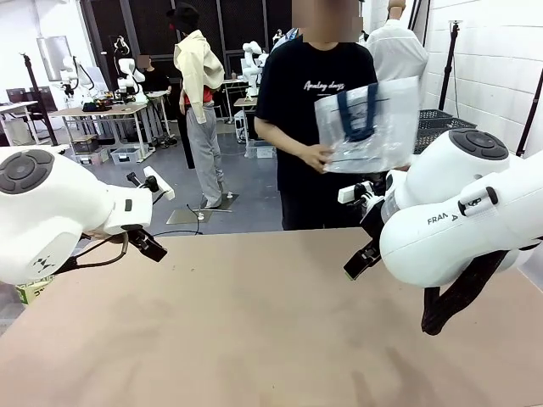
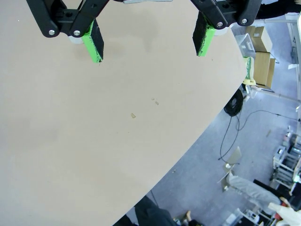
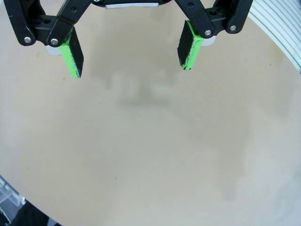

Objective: Transfer purchased items from the store into the shopping bag.
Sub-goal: Open the Reusable shopping bag in the center of the table.

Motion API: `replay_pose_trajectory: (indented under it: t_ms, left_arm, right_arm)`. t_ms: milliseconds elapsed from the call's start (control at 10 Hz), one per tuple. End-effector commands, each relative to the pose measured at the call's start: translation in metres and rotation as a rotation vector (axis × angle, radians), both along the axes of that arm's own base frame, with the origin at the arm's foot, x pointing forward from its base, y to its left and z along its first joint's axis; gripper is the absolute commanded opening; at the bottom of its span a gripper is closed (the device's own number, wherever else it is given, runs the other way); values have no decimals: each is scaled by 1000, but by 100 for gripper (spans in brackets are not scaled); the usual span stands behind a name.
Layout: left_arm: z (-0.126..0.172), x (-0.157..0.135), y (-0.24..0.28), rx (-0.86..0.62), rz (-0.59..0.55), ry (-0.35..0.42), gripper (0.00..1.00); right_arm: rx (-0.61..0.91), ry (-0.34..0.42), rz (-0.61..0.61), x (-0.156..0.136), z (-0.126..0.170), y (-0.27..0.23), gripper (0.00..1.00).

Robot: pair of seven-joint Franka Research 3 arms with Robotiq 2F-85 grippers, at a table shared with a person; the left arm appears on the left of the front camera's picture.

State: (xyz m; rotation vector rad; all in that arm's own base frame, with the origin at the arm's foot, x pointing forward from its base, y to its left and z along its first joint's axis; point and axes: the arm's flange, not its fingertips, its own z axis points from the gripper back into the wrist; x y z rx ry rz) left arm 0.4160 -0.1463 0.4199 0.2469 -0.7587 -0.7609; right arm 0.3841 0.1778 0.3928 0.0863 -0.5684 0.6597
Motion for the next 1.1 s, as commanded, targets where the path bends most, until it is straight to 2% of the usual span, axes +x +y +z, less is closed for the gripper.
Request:
replay_pose_trajectory:
  t_ms: [0, 1000]
  left_arm:
    - [3, -2, 2, -12, 2, 5, 100]
    - [3, -2, 2, -12, 2, 5, 100]
  right_arm:
    - [3, 1, -4, 0, 0, 0, 100]
    - [3, 1, -4, 0, 0, 0, 100]
